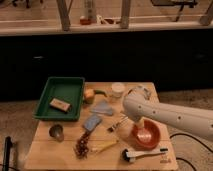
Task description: Place fork in metal cup
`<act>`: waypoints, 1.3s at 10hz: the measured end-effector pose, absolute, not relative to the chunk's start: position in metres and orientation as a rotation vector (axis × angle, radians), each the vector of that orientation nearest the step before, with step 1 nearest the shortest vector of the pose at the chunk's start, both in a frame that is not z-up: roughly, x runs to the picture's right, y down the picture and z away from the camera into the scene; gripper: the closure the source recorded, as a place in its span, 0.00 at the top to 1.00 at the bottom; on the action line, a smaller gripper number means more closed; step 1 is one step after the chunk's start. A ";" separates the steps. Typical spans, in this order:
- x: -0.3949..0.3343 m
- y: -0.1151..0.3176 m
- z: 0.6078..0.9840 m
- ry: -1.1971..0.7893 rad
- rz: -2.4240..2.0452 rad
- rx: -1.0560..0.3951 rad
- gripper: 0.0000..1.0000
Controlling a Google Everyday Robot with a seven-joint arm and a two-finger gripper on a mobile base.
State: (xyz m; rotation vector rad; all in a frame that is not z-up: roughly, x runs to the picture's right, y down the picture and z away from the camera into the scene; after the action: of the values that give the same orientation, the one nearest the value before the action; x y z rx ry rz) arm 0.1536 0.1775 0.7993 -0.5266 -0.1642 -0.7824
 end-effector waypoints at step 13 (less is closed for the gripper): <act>0.091 0.164 0.786 -0.402 -0.707 -0.556 0.80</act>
State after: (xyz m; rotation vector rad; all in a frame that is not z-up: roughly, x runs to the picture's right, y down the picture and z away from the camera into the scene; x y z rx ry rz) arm 0.0915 0.1640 0.7858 -0.5564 -0.4017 -0.7067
